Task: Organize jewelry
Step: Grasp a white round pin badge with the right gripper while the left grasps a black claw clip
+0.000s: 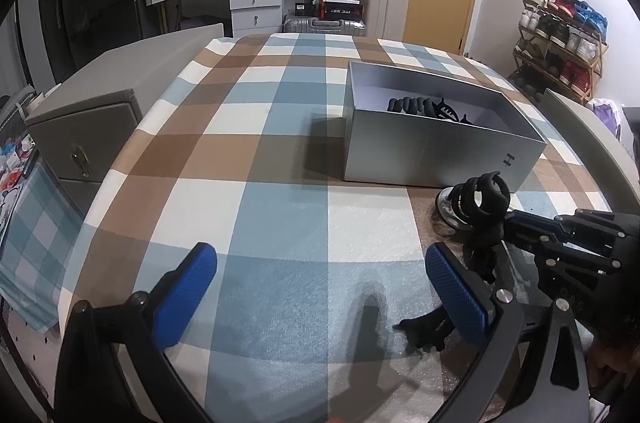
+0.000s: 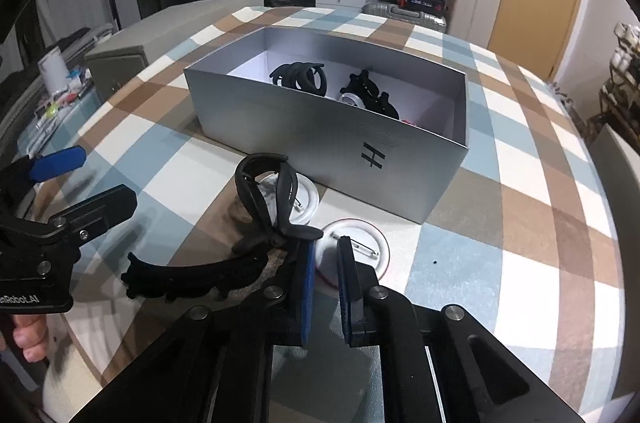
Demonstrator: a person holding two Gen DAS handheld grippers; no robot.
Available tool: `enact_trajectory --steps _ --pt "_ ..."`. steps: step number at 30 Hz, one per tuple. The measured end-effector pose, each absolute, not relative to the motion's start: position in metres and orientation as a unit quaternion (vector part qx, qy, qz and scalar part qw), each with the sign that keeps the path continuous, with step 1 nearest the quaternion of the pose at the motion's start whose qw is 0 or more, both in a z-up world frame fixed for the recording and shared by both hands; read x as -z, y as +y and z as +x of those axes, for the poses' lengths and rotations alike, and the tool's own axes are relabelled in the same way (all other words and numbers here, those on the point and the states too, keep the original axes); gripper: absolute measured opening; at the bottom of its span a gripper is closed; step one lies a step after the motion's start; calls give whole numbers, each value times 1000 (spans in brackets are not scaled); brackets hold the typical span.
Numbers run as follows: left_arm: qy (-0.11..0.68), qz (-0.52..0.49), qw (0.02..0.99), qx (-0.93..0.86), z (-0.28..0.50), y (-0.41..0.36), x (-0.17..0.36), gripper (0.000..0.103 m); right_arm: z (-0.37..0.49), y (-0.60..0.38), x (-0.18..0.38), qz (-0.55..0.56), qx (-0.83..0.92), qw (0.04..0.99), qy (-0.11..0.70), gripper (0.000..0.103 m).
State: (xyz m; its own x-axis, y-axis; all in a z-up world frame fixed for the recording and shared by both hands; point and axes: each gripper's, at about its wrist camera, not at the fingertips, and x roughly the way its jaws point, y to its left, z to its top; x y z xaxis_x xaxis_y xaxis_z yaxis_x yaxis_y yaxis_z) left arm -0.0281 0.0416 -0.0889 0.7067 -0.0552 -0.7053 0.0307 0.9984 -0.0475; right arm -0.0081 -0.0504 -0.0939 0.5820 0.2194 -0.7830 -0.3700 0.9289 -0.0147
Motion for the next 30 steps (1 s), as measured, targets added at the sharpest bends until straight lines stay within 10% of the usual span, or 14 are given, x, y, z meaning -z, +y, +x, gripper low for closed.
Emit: enact_trajectory --steps 12,18,30 --pt "379 -12 925 36 -22 31 86 102 -11 -97 86 20 -198 881 429 12" --pt "379 -14 924 40 -19 30 86 102 -5 -84 87 -10 -201 881 428 53" --pt "387 -20 921 38 -16 34 90 102 1 -63 99 -92 -169 882 430 58"
